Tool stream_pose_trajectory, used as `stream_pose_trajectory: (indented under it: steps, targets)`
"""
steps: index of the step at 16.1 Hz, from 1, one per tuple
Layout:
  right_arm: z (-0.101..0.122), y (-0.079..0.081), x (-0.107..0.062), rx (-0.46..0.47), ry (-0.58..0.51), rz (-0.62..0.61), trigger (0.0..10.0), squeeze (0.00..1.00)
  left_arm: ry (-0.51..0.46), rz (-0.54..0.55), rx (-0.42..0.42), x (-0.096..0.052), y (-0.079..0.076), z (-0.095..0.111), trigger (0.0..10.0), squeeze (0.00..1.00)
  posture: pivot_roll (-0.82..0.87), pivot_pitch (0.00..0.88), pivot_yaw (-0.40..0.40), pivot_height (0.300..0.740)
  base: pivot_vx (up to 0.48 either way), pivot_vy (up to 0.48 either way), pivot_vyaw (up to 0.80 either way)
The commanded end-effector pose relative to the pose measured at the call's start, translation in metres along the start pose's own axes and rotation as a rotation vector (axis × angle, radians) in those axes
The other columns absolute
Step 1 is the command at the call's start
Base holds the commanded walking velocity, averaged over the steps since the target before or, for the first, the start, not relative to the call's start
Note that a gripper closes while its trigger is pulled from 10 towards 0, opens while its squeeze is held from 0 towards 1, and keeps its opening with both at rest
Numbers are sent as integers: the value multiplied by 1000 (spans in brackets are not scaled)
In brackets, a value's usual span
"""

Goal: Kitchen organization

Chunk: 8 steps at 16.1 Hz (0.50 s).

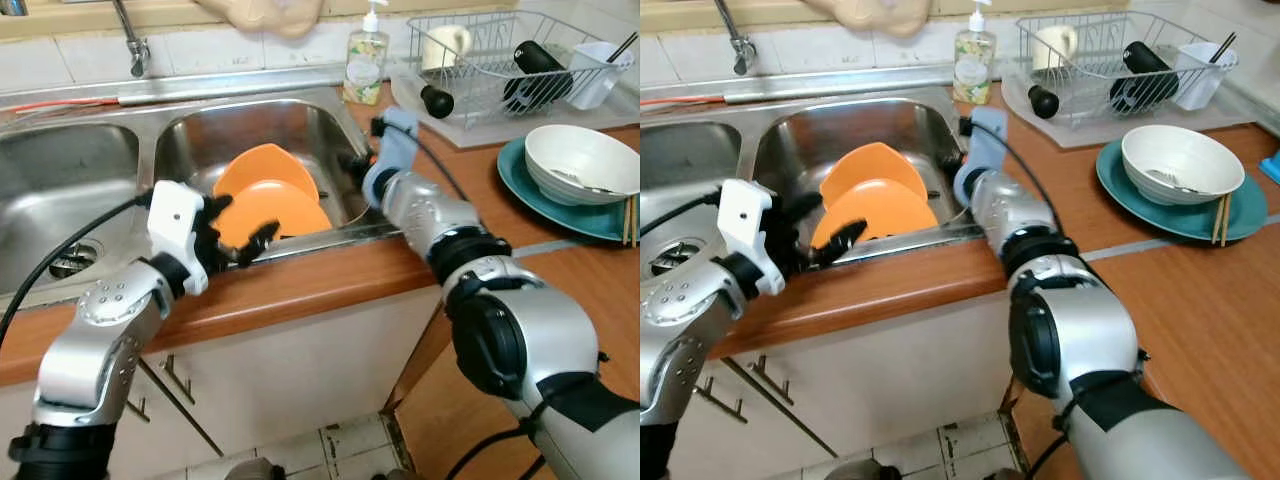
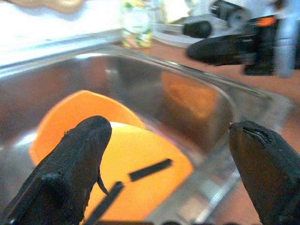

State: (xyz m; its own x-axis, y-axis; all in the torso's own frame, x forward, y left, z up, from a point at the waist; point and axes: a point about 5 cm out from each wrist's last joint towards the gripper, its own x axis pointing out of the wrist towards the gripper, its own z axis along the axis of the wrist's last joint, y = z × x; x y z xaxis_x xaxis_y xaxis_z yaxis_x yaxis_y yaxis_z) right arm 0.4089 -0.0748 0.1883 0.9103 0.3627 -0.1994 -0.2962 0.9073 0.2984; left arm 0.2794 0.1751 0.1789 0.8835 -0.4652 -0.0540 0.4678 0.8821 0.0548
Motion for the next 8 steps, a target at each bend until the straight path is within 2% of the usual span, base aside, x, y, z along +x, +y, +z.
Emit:
stream_pose_trajectory:
  steps: [1, 2, 3, 5, 6, 7, 8]
  targets:
    - [7, -1, -3, -17, -51, 38, 10000, 1000, -4, 68, 11, 0, 7, 0, 10000, 1000, 24, 0, 25, 740, 0, 0, 0]
    - [14, -3, -16, -144, -171, 67, 10000, 1000, -13, 129, 8, -1, 7, -2, 10000, 1000, 21, 0, 33, 740, 0, 0, 800]
    - [14, -1, -28, -211, -222, 67, 10000, 1000, -7, 147, 36, -2, 5, -4, 10000, 1000, 11, 0, 40, 740, 0, 0, 800]
    - [13, 0, -33, -228, -237, 63, 10000, 1000, -5, 149, 48, -3, 4, -4, 10000, 1000, 9, 0, 41, 740, 0, 0, 800]
    - [11, 1, -44, -259, -256, 53, 10000, 1000, -10, 169, 40, -3, 2, -5, 10000, 1000, 7, 0, 43, 740, 0, 0, 800]
    - [5, 3, -61, -288, -288, 48, 10000, 1000, -14, 188, 35, -4, -4, -8, 10000, 976, -7, 0, 53, 740, 0, 0, 800]
    - [-7, 6, -89, -296, -328, 46, 10000, 1000, -17, 207, 24, -6, -15, -13, 10000, 894, -13, 0, 55, 740, 0, 0, 800]
